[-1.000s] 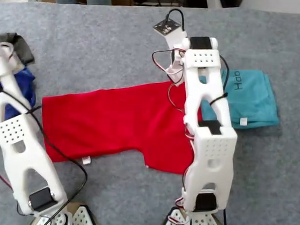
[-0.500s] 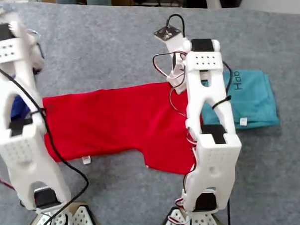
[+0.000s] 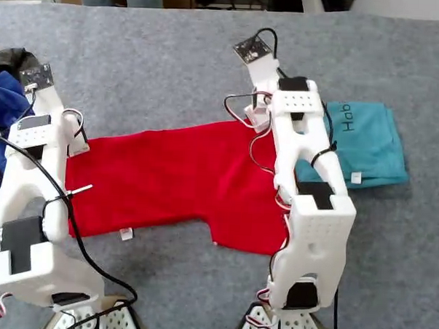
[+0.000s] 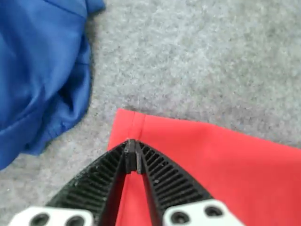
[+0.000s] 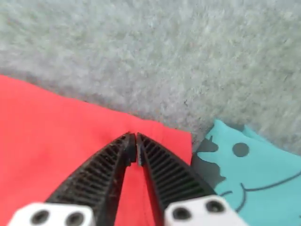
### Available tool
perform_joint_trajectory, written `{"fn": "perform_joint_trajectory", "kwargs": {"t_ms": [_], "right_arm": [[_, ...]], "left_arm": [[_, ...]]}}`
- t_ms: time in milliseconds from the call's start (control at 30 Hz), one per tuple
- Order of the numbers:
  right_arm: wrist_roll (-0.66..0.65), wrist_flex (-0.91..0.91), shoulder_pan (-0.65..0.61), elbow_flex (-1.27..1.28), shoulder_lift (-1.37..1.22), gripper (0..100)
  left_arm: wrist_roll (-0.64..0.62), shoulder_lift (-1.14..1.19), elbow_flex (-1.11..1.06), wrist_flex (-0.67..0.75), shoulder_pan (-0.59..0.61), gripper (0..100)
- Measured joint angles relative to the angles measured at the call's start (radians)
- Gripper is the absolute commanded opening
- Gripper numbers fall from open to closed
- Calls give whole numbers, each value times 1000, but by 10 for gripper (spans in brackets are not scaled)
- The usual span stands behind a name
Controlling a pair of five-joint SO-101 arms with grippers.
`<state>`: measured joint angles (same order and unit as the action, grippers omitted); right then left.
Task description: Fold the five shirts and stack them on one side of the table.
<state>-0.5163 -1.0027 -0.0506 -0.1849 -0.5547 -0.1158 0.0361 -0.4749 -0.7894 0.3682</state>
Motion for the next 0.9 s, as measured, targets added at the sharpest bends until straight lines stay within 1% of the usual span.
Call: {"fn": "perform_joint_trajectory", "kwargs": {"t_ms": [133, 233, 367, 600, 667, 767, 900], "right_arm": [[2, 15, 68, 0, -18, 21], [2, 15, 100, 0, -20, 21], [2, 14, 101, 0, -20, 21], [2, -6, 101, 0, -20, 21], [2, -35, 101, 0, -17, 21], [-3, -101, 77, 0, 31, 21], [-51, -192, 48, 0, 140, 21]], "left_arm": [[0, 98, 0, 5, 0, 29], [2, 135, 28, -8, 25, 29], [2, 147, 68, -43, 64, 29], [2, 149, 77, -64, 77, 29], [2, 149, 89, -94, 66, 29], [2, 133, 124, -167, 5, 29], [2, 20, 190, -244, -80, 29]]}}
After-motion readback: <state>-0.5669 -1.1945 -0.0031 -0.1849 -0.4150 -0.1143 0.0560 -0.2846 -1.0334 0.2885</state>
